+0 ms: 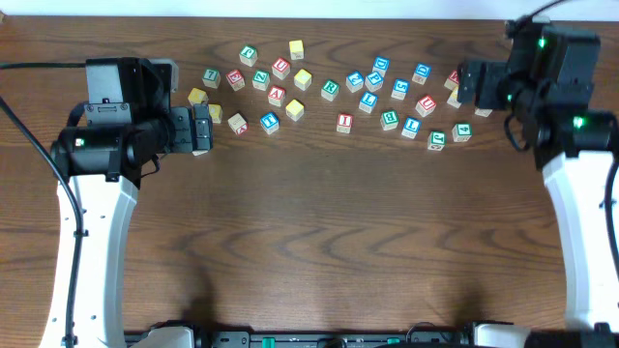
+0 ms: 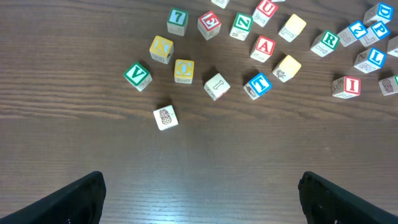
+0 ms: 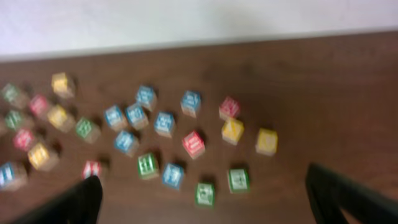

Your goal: Spell out CORL

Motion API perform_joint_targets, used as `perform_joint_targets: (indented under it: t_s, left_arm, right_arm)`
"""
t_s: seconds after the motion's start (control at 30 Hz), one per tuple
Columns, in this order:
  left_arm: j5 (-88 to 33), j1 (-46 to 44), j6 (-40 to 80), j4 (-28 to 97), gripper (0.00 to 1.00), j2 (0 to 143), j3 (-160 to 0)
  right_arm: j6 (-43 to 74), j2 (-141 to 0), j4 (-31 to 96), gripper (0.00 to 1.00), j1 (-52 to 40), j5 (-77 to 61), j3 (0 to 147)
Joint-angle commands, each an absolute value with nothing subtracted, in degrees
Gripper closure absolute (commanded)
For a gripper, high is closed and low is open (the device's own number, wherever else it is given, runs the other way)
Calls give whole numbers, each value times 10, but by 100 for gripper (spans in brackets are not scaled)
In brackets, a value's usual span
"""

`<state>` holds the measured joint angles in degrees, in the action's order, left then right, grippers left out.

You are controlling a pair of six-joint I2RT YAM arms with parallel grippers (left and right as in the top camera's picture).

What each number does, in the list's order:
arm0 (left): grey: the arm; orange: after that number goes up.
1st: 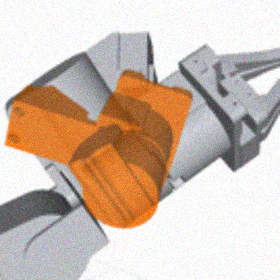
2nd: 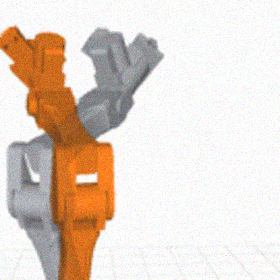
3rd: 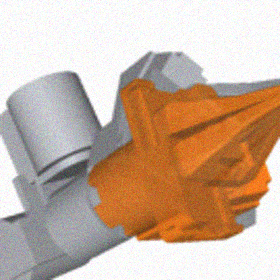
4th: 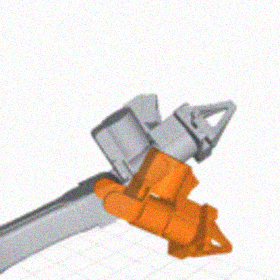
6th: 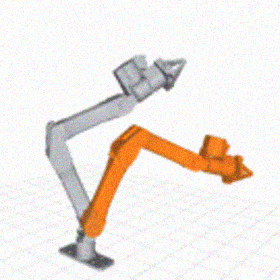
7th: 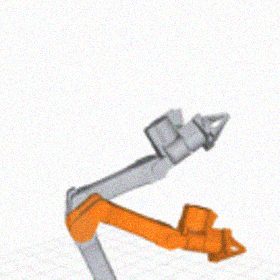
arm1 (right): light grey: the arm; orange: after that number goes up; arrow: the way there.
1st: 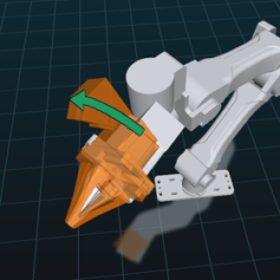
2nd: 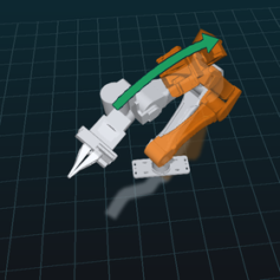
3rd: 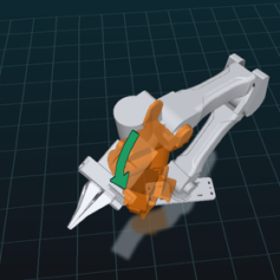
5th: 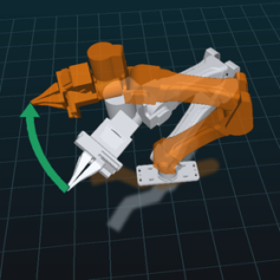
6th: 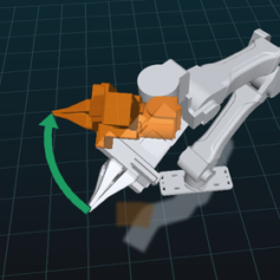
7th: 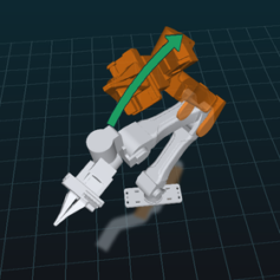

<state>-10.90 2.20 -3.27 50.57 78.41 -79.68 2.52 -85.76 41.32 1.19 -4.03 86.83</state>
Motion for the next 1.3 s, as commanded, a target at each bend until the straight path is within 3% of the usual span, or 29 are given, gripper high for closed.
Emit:
perform_joint_targets:
  t_s: [0.0,0.37,1.27]
  left_arm:
    - [-116,21,-40,505,2,786,-808]
    - [-116,21,-40,505,2,786,-808]
    - [-113,21,-4,470,2,788,-808]
  right_arm:
    - [-2,-902,457,1,16,-51,939]
    - [-33,-995,507,1,16,-50,993]
    - [-35,-999,502,1,14,-94,993]
